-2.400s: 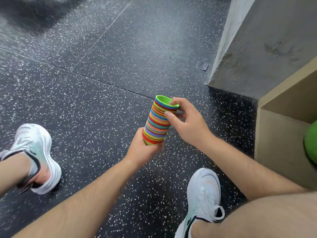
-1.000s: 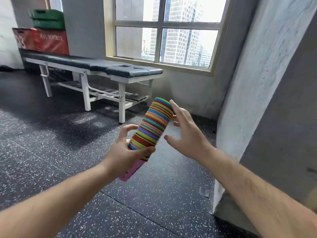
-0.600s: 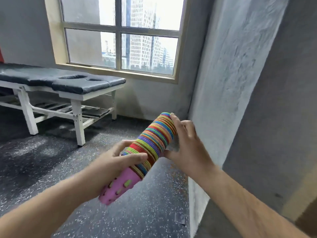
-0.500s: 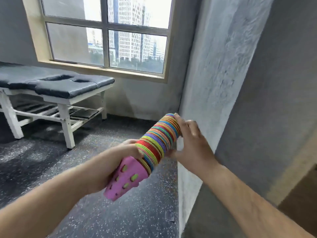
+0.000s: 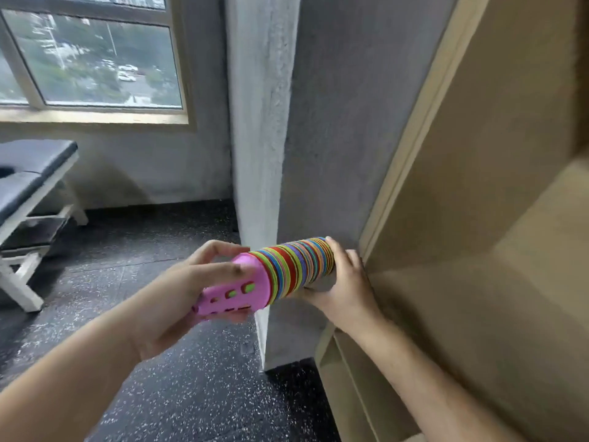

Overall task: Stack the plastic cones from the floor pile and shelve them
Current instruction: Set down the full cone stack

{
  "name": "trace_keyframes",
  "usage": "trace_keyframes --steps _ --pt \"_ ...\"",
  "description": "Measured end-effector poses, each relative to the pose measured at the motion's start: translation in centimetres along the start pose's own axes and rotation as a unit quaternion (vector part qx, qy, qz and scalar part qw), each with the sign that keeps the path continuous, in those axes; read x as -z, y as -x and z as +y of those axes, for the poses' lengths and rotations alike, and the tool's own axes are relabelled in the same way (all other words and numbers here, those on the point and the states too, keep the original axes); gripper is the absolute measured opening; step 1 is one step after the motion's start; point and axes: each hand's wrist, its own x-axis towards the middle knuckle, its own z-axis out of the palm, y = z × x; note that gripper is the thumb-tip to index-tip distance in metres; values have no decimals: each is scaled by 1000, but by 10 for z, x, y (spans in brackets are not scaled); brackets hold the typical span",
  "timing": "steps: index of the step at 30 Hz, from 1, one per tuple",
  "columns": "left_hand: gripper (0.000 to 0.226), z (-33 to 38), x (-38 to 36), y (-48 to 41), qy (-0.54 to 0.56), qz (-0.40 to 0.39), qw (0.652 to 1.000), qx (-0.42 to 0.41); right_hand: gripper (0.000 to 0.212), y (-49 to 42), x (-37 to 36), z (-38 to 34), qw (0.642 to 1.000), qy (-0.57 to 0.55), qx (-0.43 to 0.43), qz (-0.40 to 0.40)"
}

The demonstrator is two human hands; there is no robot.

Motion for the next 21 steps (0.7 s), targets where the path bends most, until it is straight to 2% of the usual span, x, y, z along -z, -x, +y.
trace_keyframes --steps 3,6,8,10,11,14,18,21 --pt "82 24 -48 0 -6 -55 998 25 120 25 45 15 997 -7 -70 9" --pt "88 30 -98 -12 -61 -89 994 24 81 48 80 37 992 -74 -99 38" --pt "72 27 -133 -22 -139 -92 986 -13 70 61 94 60 981 -120 -139 60" --pt "43 22 -165 -39 -233 -105 966 -43 70 71 101 83 971 -130 -174 97" --pt "39 18 -180 -51 -264 -113 956 -59 70 74 103 97 965 -136 -196 109" --pt "46 4 -220 -99 -334 -111 929 -111 71 63 104 146 945 -145 -263 128" --pt "45 -11 -263 -168 -351 -83 922 -142 77 29 91 250 932 -132 -313 125" --pt "43 -19 -286 -213 -367 -76 914 -156 73 -2 89 273 919 -108 -361 116"
